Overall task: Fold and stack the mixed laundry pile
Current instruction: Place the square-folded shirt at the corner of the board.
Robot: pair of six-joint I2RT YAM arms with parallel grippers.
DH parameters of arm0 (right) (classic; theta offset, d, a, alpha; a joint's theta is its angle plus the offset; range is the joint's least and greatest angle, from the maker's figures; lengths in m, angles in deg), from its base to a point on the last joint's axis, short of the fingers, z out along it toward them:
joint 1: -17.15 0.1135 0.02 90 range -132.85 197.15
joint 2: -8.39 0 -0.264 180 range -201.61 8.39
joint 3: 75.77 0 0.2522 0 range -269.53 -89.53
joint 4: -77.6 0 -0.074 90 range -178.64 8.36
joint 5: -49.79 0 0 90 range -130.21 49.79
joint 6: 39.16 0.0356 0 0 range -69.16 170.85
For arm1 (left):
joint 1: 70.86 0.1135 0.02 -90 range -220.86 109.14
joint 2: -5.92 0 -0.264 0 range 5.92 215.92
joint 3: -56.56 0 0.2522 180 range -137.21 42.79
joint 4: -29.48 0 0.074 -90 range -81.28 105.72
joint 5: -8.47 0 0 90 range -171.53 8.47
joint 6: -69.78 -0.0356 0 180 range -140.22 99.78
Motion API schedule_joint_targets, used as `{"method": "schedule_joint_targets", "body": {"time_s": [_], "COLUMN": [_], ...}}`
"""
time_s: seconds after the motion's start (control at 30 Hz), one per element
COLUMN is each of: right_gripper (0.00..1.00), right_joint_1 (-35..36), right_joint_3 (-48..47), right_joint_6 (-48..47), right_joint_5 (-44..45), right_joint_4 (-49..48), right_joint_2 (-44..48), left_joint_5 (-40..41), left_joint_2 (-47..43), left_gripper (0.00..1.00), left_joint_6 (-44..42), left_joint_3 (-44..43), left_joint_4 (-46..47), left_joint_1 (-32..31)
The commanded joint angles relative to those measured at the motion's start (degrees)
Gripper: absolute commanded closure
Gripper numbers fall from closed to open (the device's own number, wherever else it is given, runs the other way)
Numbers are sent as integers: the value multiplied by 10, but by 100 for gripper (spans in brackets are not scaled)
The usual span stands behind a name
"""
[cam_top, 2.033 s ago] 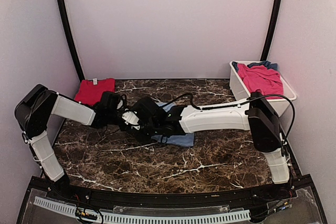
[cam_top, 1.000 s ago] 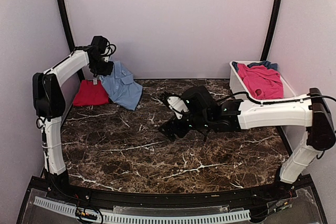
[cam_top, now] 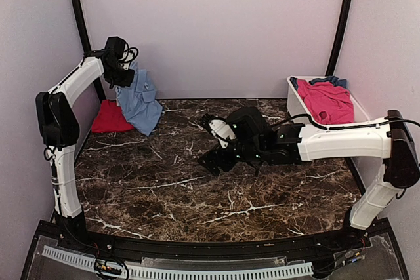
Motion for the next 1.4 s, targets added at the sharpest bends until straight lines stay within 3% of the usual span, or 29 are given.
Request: {"method": "schedule_joint_targets", "body": {"time_s": [0.0, 0.8, 1.13, 1.37], "right_gripper": [5, 6, 6, 6], "right_joint_1": [-3, -3, -3, -3], "right_joint_3": [-20, -45, -56, -57], "right_joint_6": [8, 0, -2, -2], "right_joint_5": [4, -9, -8, -10], "right_joint_4": [-1, -3, 2, 6], "right_joint_2": [-12, -49, -60, -66], "left_joint_5": [-3, -21, -36, 15], "left_joint_2": [-50, -68, -45, -28], "left_gripper": [100, 100, 100, 100], "left_joint_6": [-5, 36, 49, 41], "left_joint_3": [-34, -17, 87, 115], "left_joint_4": [0, 21, 82, 116], "left_joint_1": [5, 61, 77, 103]}}
